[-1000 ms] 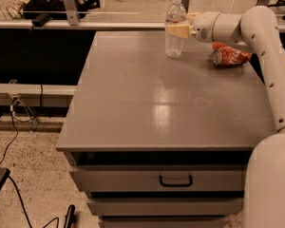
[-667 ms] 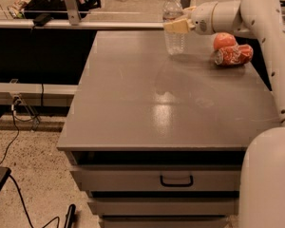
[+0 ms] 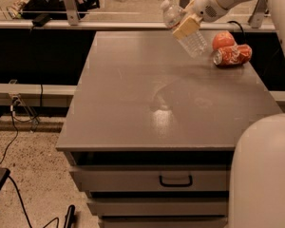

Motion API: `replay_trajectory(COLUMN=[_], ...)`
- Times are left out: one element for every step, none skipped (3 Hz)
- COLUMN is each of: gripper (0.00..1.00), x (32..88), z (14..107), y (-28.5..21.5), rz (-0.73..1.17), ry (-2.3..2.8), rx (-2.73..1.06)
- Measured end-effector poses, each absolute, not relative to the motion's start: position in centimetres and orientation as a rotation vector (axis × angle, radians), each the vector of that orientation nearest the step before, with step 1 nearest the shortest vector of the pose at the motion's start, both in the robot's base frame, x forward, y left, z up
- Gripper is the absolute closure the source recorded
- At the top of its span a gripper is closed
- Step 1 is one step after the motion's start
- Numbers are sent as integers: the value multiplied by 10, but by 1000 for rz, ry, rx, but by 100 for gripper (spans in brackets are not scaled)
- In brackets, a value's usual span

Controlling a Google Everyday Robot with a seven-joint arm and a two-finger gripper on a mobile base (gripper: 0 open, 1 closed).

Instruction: Knock water bottle over

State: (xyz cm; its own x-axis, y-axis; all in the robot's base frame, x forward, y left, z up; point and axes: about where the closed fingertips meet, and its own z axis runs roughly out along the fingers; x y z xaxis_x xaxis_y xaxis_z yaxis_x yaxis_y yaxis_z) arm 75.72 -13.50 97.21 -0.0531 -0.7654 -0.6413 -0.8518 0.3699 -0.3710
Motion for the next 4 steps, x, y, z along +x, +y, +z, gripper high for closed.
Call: replay_trajectory(gripper=[98,98,80,57], x=[707,662,628,613], z=[964,952,939,919], y=[-138,-138,-127,-107], rz=[61,42,103,199], ry=[1940,2030,2060,2068], rx=[-1627,-1785,-1901,-1981])
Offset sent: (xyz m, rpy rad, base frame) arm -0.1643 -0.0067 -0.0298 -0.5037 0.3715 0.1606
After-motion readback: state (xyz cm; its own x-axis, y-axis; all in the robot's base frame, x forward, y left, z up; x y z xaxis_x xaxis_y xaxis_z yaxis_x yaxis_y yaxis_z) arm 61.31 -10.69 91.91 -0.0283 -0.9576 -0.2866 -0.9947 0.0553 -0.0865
